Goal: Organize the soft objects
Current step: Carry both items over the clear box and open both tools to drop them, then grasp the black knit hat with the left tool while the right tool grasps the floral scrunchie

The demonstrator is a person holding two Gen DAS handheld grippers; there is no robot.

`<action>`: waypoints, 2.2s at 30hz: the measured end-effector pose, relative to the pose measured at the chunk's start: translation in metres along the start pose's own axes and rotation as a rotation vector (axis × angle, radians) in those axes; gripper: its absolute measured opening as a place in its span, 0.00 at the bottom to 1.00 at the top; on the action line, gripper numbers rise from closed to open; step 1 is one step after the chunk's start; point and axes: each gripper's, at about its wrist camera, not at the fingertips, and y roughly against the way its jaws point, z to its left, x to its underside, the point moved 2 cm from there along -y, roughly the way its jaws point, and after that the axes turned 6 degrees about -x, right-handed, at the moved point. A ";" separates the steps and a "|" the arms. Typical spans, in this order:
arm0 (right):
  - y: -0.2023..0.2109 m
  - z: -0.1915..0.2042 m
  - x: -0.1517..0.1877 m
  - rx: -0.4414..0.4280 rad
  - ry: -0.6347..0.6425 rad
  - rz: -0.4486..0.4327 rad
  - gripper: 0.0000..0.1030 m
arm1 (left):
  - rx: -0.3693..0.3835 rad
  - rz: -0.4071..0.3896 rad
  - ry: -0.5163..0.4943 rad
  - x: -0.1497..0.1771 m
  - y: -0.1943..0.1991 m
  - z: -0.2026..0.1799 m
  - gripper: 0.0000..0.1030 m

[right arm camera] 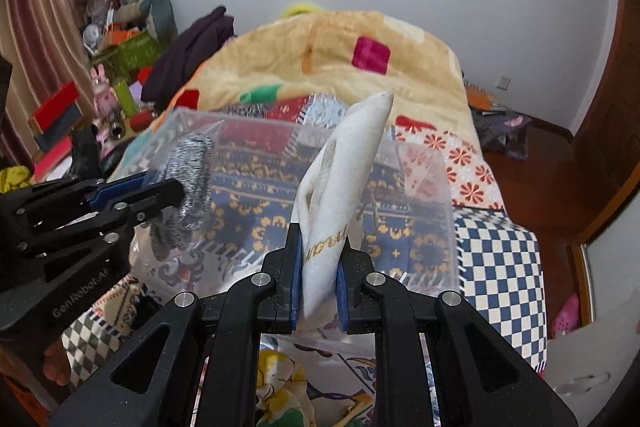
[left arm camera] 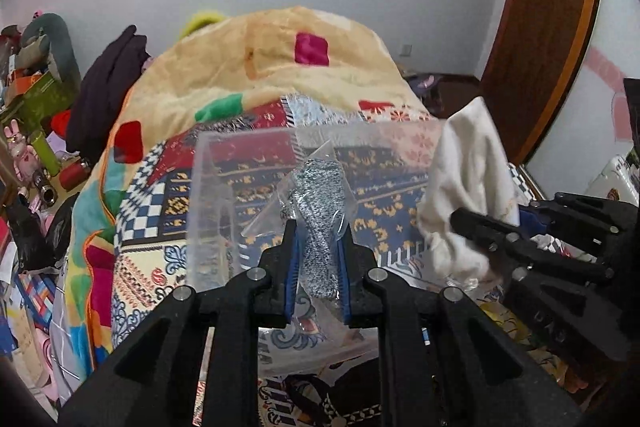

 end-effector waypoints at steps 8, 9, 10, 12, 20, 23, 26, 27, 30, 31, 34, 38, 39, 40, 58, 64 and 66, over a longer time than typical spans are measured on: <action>0.008 -0.002 0.006 0.024 0.017 -0.003 0.57 | 0.012 -0.029 0.009 0.001 0.016 0.003 0.40; 0.014 -0.002 0.007 0.031 0.024 -0.020 0.62 | 0.010 -0.052 0.016 0.001 0.024 0.005 0.48; 0.018 -0.001 0.006 0.037 0.027 -0.034 0.67 | 0.009 -0.073 0.022 0.000 0.030 0.006 0.52; 0.033 0.000 0.007 0.045 0.034 -0.076 0.71 | 0.012 -0.124 0.034 -0.001 0.048 0.008 0.61; 0.087 0.003 0.011 0.012 0.030 -0.223 0.78 | 0.016 -0.250 0.046 0.002 0.106 0.012 0.80; 0.105 0.003 0.017 -0.009 0.023 -0.269 0.82 | 0.027 -0.272 0.056 0.011 0.120 0.012 0.88; 0.115 0.006 0.026 -0.015 0.023 -0.292 0.82 | 0.027 -0.268 0.053 0.022 0.124 0.011 0.88; 0.115 0.006 0.029 -0.017 0.022 -0.291 0.82 | 0.027 -0.259 0.050 0.027 0.124 0.011 0.88; 0.112 0.005 0.041 -0.020 0.012 -0.279 0.82 | 0.028 -0.228 0.039 0.039 0.118 0.008 0.88; 0.112 0.006 0.045 -0.020 0.007 -0.273 0.82 | 0.027 -0.216 0.036 0.044 0.115 0.007 0.88; 0.100 0.002 0.059 -0.039 -0.014 -0.236 0.82 | 0.029 -0.171 0.023 0.058 0.101 0.002 0.88; 0.088 0.005 0.071 -0.073 0.003 -0.193 0.82 | 0.032 -0.113 0.005 0.076 0.083 -0.007 0.88; 0.083 0.007 0.073 -0.082 0.006 -0.184 0.82 | 0.034 -0.102 0.005 0.080 0.080 -0.008 0.88; 0.083 0.007 0.075 -0.089 0.008 -0.180 0.82 | 0.037 -0.085 0.007 0.084 0.074 -0.009 0.88; 0.069 0.010 0.080 -0.121 -0.003 -0.166 0.15 | 0.121 -0.021 0.017 0.102 0.045 -0.011 0.25; 0.085 0.012 0.074 -0.128 0.003 -0.230 0.12 | 0.119 -0.085 -0.006 0.098 0.069 -0.011 0.16; 0.091 0.013 0.070 -0.136 0.003 -0.254 0.12 | 0.114 -0.116 -0.012 0.094 0.081 -0.010 0.16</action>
